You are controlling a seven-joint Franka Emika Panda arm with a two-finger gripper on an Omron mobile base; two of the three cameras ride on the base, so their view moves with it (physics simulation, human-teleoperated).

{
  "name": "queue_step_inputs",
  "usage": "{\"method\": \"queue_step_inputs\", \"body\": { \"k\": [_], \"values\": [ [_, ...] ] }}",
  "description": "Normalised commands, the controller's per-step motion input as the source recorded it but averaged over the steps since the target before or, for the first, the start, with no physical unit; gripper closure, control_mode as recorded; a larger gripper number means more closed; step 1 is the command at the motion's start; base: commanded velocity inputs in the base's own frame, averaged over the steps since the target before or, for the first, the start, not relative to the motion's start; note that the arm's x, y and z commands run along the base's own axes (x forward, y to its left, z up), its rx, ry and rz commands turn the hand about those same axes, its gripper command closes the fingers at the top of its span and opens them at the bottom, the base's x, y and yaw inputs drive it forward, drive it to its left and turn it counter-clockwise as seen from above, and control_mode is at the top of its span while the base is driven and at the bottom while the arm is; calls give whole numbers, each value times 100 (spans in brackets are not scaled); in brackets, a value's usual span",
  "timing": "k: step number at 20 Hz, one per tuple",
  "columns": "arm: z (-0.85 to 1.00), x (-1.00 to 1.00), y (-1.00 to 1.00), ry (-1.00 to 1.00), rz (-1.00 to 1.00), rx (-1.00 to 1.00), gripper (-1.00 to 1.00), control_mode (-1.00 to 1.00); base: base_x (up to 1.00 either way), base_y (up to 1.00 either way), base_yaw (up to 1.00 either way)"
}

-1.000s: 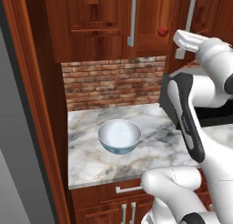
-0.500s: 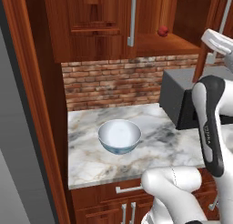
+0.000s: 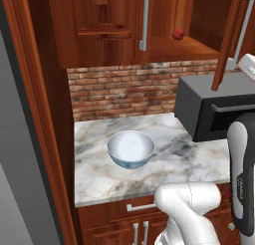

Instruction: Open the cabinet. Pick the tangerine and kiwi from the cabinet and place them into the bowl. Then close the cabinet.

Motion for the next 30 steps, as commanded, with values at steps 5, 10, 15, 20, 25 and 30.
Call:
{"method": "queue_step_inputs", "body": {
  "k": [5, 10, 15, 20, 25, 30],
  "values": [
    [-24, -84, 21, 0, -4, -5, -100, -100, 0, 0, 0],
    [-17, -30, 76, 0, -18, -17, -100, -100, 0, 0, 0],
    [-8, 1, 78, 0, -32, -14, -100, -100, 0, 0, 0],
    [-1, 46, 62, 0, -27, -11, -100, -100, 0, 0, 0],
    [0, 95, 12, 3, -16, -1, -100, -100, 0, 0, 0],
    [0, 100, -3, 5, -3, 0, -100, -100, 0, 0, 0]
  ]
}}
